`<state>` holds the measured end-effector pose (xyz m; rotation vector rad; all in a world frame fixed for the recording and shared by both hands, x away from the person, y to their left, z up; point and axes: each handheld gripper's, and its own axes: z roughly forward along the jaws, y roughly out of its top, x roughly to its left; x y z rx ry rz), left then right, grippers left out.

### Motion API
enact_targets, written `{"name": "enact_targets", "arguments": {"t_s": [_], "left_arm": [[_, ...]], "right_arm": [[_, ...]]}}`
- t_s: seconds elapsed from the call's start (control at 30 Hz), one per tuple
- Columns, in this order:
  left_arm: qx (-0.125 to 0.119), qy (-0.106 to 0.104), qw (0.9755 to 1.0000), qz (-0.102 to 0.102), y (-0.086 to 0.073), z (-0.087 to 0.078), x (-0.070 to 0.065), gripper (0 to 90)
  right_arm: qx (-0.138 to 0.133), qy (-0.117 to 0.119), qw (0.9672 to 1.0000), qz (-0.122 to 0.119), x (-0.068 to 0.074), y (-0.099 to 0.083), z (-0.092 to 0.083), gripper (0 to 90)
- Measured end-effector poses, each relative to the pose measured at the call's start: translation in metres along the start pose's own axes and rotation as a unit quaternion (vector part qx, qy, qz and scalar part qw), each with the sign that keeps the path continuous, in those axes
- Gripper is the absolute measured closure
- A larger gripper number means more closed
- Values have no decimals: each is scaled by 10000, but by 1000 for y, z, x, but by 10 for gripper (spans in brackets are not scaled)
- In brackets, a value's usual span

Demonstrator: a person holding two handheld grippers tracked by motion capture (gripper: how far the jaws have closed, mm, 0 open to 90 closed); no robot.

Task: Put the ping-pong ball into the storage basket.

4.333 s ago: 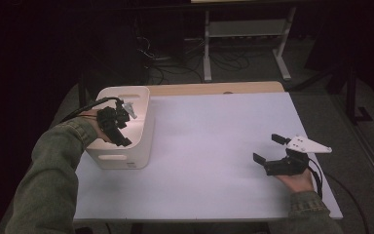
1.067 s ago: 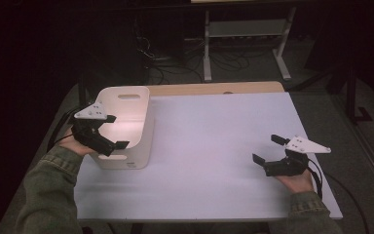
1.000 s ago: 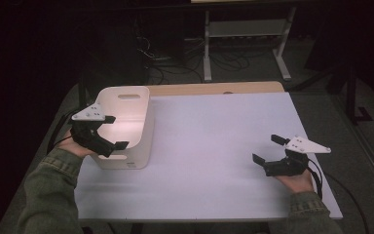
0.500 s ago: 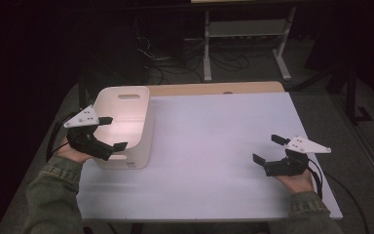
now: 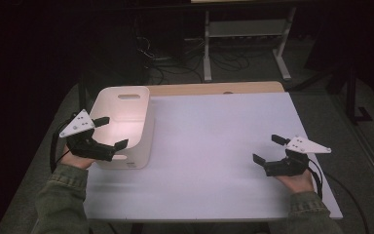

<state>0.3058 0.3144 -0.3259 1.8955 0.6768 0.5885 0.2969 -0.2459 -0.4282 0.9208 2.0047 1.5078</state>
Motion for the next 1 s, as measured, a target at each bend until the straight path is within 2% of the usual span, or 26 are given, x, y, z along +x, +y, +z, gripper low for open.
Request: {"name": "enact_targets", "arguments": {"t_s": [0.27, 0.4, 0.53, 0.6, 0.7, 0.9, 1.0], "left_arm": [[-182, 11, 9998, 11, -3, -1, -7, 0], [-366, 135, 9992, -76, -7, -2, -10, 0], [-411, 214, 9989, -110, -10, -3, -10, 0], [-463, 263, 9985, -132, -11, -4, -10, 0], [-605, 222, 9977, -192, -12, -7, -10, 0], [-797, 439, 9955, -245, -14, -12, -10, 0], [-812, 456, 9953, -264, -15, -12, -10, 0]], "right_arm": [[1, 0, 10000, 2, 0, 0, 0, 0], [-10, -2, 10000, 10, 0, 0, 0, 0], [-17, -7, 10000, 4, 0, 0, 0, 0], [-18, -7, 10000, -2, 0, 0, 0, 0], [-27, -8, 10000, -24, 0, 0, 0, 0], [-46, -7, 10000, -58, 1, 0, 0, 0], [-73, -32, 9999, -66, 0, 1, 0, 0]]}}
